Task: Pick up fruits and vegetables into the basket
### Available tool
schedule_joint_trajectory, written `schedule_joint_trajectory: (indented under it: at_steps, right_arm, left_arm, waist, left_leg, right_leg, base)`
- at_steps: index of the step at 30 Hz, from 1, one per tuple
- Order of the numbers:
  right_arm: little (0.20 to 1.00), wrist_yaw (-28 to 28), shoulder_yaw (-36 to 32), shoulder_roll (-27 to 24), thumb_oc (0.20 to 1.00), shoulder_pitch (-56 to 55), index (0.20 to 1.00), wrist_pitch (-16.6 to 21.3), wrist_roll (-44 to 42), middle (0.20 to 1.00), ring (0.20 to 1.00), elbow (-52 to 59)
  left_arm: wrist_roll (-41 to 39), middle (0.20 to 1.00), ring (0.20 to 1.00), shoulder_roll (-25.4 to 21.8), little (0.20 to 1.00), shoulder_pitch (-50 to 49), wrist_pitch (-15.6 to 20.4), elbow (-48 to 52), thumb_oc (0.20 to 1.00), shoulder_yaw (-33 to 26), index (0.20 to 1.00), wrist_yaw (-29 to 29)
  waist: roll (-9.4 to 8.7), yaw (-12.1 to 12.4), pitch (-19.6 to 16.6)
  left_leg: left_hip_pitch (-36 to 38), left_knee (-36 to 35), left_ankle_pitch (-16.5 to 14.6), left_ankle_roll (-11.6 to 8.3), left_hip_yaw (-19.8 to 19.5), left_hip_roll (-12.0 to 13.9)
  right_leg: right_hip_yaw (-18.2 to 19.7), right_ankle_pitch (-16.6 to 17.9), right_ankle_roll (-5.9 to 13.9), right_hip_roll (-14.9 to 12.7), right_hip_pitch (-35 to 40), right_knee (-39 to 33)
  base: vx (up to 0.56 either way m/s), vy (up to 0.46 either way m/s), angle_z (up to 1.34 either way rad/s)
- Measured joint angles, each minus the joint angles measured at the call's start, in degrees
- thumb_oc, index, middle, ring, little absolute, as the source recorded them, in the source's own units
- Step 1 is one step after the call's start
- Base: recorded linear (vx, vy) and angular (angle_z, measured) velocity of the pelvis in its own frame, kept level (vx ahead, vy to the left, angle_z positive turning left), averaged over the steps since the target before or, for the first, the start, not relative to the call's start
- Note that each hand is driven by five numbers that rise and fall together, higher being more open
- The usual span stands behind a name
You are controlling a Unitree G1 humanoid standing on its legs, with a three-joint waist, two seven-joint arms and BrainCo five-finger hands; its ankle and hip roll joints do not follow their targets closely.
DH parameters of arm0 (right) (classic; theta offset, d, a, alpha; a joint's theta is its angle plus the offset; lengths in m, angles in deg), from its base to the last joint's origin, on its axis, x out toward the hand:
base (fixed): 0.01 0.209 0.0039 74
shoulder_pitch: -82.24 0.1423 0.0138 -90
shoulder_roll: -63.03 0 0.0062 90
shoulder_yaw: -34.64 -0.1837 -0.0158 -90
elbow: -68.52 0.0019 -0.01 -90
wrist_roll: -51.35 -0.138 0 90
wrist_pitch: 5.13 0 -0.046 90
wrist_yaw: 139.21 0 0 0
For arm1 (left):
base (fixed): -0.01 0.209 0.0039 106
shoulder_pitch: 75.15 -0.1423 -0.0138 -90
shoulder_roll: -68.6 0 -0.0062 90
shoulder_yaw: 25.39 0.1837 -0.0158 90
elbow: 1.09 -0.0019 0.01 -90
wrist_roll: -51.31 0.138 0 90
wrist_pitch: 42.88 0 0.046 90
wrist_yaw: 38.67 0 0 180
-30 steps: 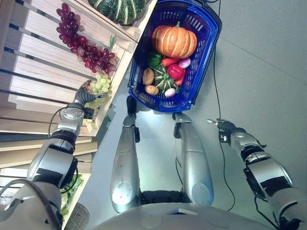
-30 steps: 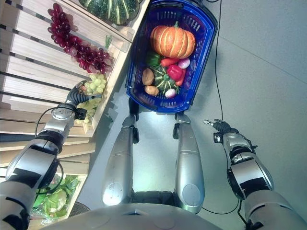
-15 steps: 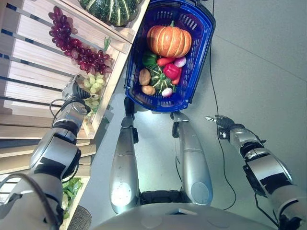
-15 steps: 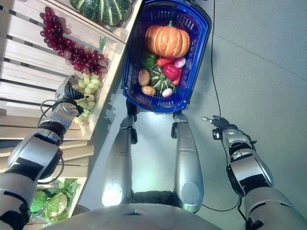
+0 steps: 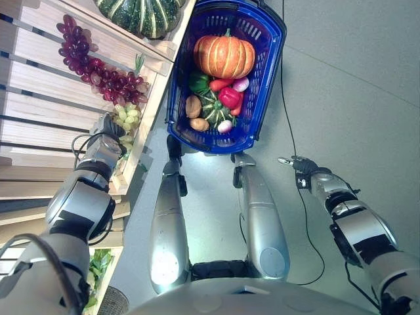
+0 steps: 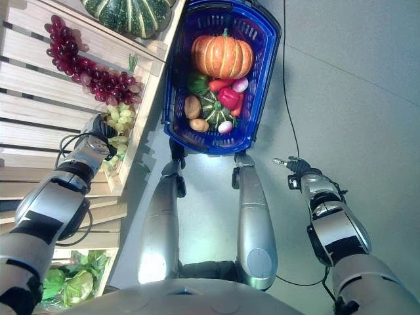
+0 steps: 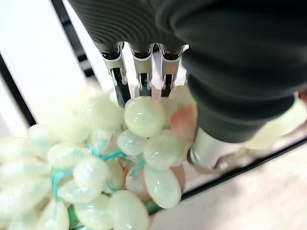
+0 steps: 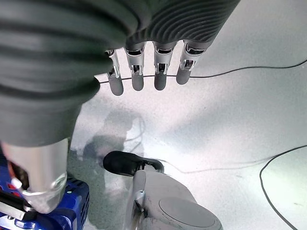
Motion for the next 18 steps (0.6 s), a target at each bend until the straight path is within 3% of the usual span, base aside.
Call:
schedule_joint_trajectory:
  at_steps: [18]
  right_arm:
    - [1.0, -0.38, 0.04, 0.2, 1.0, 0.63, 1.0, -0.02, 0.0, 1.0, 1.0, -0.14]
  left_arm:
    - [-4.41, 0.2, 0.2, -0.64, 0.2, -0.03, -0.05, -0.08, 0.2, -0.71, 0.2, 3.4]
  waist:
    - [-0.26, 0.15, -0.15]
  left_leg:
    - [-0.13, 0.29, -0.12, 0.09, -0.01, -0.07]
  right_leg:
    - [0.03, 0.1, 0.1, -0.03, 0.05, -0.01]
  base:
    - [0.0, 0.0, 0.0]
